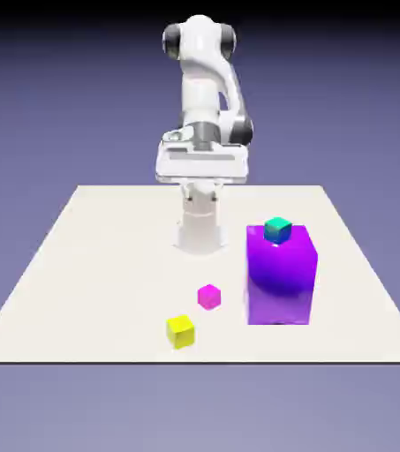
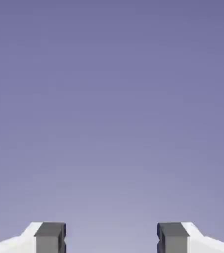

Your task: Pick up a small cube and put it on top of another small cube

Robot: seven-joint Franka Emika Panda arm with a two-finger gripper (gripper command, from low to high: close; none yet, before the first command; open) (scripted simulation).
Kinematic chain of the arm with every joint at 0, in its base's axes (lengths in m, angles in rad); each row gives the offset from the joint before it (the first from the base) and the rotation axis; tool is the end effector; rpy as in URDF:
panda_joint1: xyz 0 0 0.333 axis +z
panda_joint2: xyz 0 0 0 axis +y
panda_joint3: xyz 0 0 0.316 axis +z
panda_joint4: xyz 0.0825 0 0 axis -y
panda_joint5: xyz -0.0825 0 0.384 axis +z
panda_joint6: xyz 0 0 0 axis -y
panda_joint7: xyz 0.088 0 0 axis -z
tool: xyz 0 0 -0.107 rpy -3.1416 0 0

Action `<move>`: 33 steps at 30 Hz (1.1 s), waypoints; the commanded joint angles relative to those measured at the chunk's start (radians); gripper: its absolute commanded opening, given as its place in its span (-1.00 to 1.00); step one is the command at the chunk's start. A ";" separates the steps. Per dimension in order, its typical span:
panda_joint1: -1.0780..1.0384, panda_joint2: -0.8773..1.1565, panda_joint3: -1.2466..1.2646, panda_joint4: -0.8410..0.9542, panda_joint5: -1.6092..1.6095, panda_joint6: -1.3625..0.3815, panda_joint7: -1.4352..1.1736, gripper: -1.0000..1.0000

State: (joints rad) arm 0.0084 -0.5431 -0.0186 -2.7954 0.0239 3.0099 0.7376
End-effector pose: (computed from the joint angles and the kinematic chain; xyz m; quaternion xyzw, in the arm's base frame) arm 0.3949 -0.0059 0.4510 -0.8608 0.3495 -0.3417 0.1416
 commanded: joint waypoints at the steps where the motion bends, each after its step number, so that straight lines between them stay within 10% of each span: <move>1: 0.036 0.013 -0.036 -0.007 0.002 0.002 -0.022 0.00; 33: 1.164 0.420 -1.161 -0.249 0.030 0.119 -0.722 0.00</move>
State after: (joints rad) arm 1.1723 -0.1232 -1.1801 -3.0440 0.0538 3.1293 0.0155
